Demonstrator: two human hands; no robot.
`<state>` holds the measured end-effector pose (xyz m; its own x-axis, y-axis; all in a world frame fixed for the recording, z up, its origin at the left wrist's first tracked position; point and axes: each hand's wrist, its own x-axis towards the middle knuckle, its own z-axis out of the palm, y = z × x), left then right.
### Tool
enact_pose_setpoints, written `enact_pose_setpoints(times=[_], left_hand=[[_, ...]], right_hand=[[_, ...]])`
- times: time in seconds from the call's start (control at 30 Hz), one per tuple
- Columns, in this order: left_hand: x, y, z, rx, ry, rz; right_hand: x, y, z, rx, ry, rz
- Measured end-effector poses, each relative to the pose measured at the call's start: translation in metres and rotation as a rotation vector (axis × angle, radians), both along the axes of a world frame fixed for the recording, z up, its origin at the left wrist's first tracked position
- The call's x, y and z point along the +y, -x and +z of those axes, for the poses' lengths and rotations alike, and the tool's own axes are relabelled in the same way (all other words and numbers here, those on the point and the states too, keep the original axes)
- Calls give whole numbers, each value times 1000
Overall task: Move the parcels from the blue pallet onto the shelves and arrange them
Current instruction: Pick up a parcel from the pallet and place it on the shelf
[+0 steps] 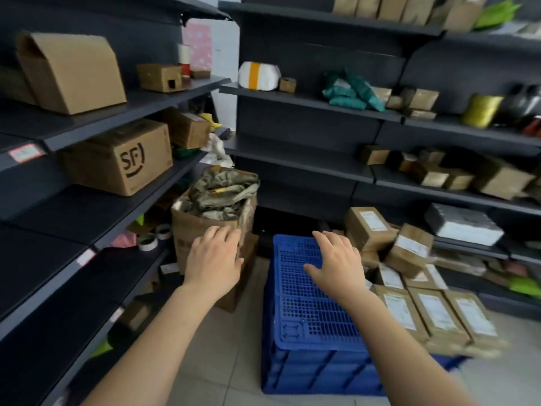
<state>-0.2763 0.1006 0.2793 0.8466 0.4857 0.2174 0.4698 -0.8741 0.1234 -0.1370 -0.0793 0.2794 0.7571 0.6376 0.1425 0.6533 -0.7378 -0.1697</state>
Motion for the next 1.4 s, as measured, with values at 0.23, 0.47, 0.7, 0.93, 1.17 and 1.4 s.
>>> enact_pose_setpoints(times=[0.23,0.47,0.7,0.93,1.17,1.4], left_hand=[[-76,-103,-30,75,68,-155],[-159,-202,-70,153,128,-267],[-225,-281,-119,294,191,-361],[-261,-350,-179,465,272,-422],[-279,-405,-246,610,418,-402],[-293,-429,-298,742,528,-339]], right_hand=[[-96,-71,-24,67,78,-173],[-192,-143,-53,148,160,-300],[-262,-197,-97,290,226,-428],[-294,-252,-155,448,277,-494],[-303,-298,-217,639,289,-526],[-298,-321,-270,793,280,-539]])
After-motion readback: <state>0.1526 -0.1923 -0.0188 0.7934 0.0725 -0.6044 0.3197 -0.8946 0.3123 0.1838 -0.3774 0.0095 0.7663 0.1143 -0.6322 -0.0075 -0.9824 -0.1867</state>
